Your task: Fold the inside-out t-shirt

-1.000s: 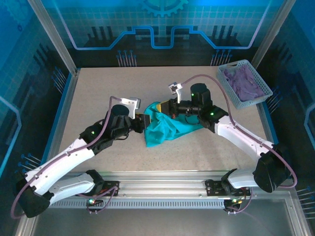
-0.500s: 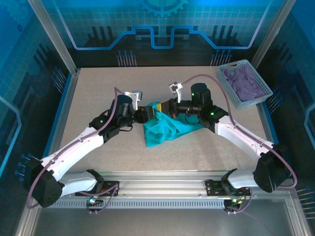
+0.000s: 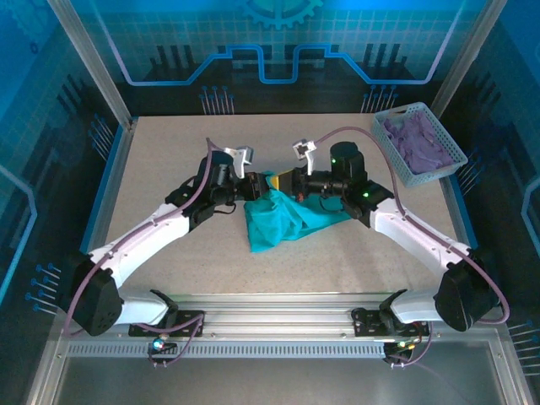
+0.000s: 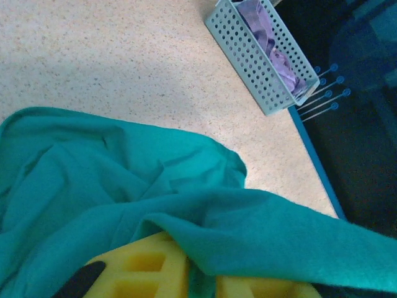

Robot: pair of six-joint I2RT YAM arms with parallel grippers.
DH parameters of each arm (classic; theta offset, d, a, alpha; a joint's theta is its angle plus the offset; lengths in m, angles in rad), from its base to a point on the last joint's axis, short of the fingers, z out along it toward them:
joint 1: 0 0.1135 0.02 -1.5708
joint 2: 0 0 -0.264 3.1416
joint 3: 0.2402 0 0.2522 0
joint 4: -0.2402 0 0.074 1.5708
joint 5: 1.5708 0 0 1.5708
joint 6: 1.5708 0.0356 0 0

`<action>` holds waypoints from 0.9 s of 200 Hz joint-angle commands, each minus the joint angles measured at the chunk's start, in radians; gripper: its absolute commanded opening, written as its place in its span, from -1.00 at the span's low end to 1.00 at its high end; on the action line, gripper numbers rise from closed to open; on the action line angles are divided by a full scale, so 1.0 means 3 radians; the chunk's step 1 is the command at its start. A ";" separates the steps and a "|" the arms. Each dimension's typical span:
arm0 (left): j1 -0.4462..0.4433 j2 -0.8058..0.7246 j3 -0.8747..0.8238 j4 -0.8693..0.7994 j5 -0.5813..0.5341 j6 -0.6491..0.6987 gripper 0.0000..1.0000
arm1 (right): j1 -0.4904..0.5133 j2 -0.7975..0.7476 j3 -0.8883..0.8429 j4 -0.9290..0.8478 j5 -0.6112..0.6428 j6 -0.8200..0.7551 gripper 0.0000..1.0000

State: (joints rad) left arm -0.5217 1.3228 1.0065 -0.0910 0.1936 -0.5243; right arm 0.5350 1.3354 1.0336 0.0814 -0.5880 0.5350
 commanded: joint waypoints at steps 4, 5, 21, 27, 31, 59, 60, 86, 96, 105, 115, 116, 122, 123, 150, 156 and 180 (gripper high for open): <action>0.0089 -0.0121 -0.0034 0.0298 0.0340 0.0009 -1.00 | -0.0180 -0.0187 -0.0065 -0.0038 -0.0011 -0.0017 -1.00; 0.0096 -0.0130 -0.0040 0.0311 0.0351 0.0012 -1.00 | -0.0184 -0.0192 -0.0068 -0.0039 -0.0012 -0.0021 -1.00; 0.0182 -0.0296 -0.0200 0.0462 0.0603 0.0051 -1.00 | -0.0277 -0.0258 -0.0081 -0.0117 -0.0008 -0.0071 -1.00; 0.0222 -0.0364 -0.0272 0.0541 0.0729 0.0052 -1.00 | -0.0318 -0.0281 -0.0081 -0.0147 -0.0011 -0.0097 -1.00; 0.0253 -0.0411 -0.0322 0.0598 0.0814 0.0053 -1.00 | -0.0339 -0.0294 -0.0083 -0.0169 -0.0021 -0.0112 -1.00; 0.0473 -0.0718 -0.0682 0.1202 0.1503 -0.0049 -1.00 | -0.0455 -0.0318 0.0065 -0.0520 -0.0164 -0.0385 -1.00; 0.0479 -0.0728 -0.0692 0.1221 0.1523 -0.0053 -1.00 | -0.0454 -0.0316 0.0074 -0.0544 -0.0168 -0.0402 -1.00; 0.0517 -0.0889 -0.0843 0.1636 0.1877 -0.0103 -1.00 | -0.0455 -0.0217 0.0314 -0.1041 -0.0244 -0.0756 -1.00; 0.0517 -0.0915 -0.0871 0.1778 0.2013 -0.0131 -1.00 | -0.0437 -0.0172 0.0390 -0.1221 -0.0161 -0.0859 -1.00; 0.0517 -0.0935 -0.0906 0.1918 0.2114 -0.0172 -1.00 | -0.0425 -0.0156 0.0425 -0.1313 -0.0050 -0.0914 -0.98; 0.0517 -0.0945 -0.0925 0.2015 0.2190 -0.0192 -1.00 | -0.0401 -0.0136 0.0462 -0.1402 0.0109 -0.0976 -0.93; 0.0514 -0.0946 -0.0926 0.2021 0.2196 -0.0194 -1.00 | -0.0394 -0.0136 0.0466 -0.1419 0.0130 -0.0986 -0.93; 0.0512 -0.0949 -0.0934 0.2057 0.2234 -0.0195 -1.00 | -0.0368 -0.0129 0.0498 -0.1489 0.0247 -0.1047 -0.88; 0.0512 -0.0948 -0.0935 0.2060 0.2239 -0.0195 -1.00 | -0.0362 -0.0127 0.0502 -0.1499 0.0275 -0.1057 -0.87; 0.0512 -0.0934 -0.0906 0.1959 0.2203 -0.0150 -1.00 | -0.0125 -0.0185 0.0550 -0.1693 0.0926 -0.1456 -0.65; 0.0514 -0.0932 -0.0885 0.1897 0.2178 -0.0118 -1.00 | -0.0068 -0.0229 0.0526 -0.1684 0.1065 -0.1554 -0.61; 0.0512 -0.0938 -0.0838 0.1712 0.2082 -0.0032 -1.00 | 0.0137 -0.0444 0.0417 -0.1592 0.1568 -0.1925 -0.48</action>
State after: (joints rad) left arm -0.3790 1.0672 0.7307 0.4290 0.8085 -0.5728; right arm 0.5220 1.2781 1.1725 -0.3672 -0.3305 0.1146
